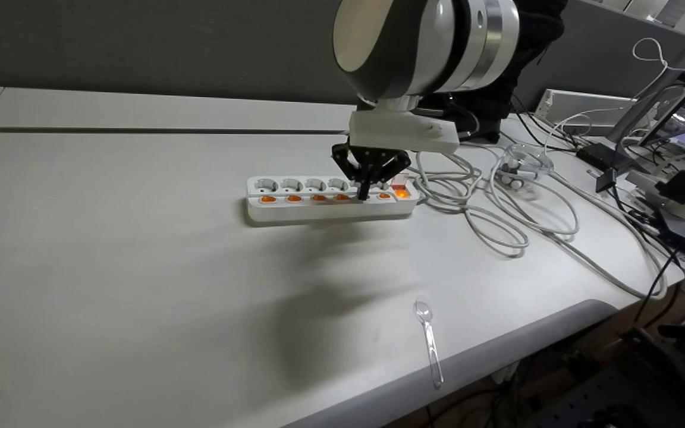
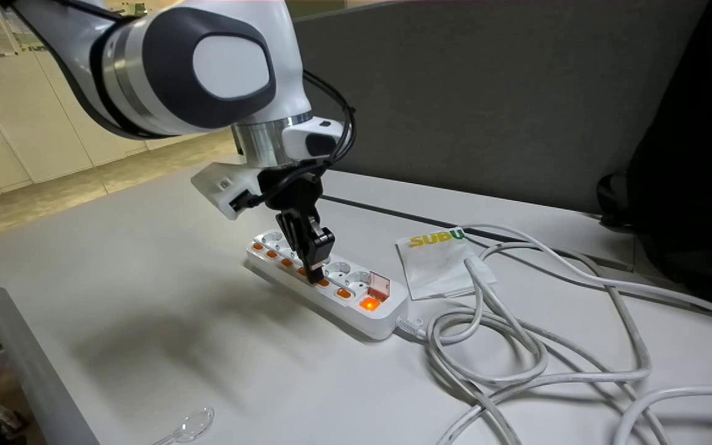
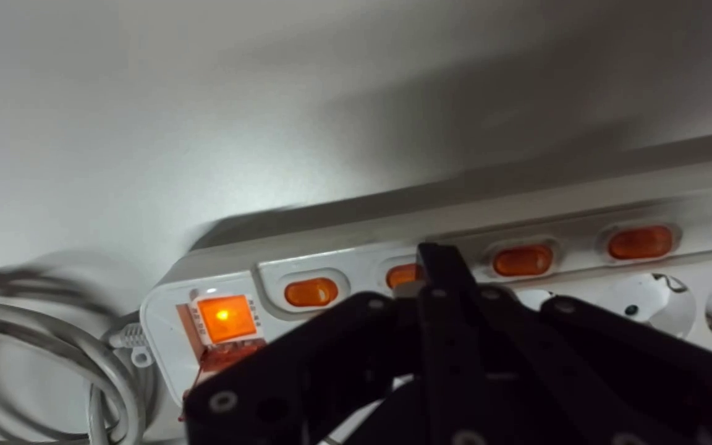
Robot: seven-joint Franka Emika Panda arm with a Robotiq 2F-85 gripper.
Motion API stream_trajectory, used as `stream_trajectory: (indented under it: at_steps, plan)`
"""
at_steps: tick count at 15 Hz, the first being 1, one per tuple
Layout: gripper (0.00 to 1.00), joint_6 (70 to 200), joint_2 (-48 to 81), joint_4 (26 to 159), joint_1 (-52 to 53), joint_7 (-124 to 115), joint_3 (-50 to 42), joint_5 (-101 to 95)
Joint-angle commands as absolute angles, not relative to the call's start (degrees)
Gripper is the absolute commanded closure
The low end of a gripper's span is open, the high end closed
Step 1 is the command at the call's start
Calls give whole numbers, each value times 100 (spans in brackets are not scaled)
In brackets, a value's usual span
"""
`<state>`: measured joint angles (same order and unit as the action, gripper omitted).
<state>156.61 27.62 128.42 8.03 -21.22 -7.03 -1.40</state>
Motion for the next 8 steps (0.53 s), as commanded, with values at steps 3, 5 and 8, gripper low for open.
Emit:
stream_trajectory:
  at_steps: [3, 5, 8]
  plan:
    - [100, 15411, 3122, 12608, 971, -2372, -779, -150]
    - [100, 15301, 3191, 12529, 1044, -2491, -838, -184]
    - [100, 15147, 3184, 12479, 1005, -2488, -759, -78]
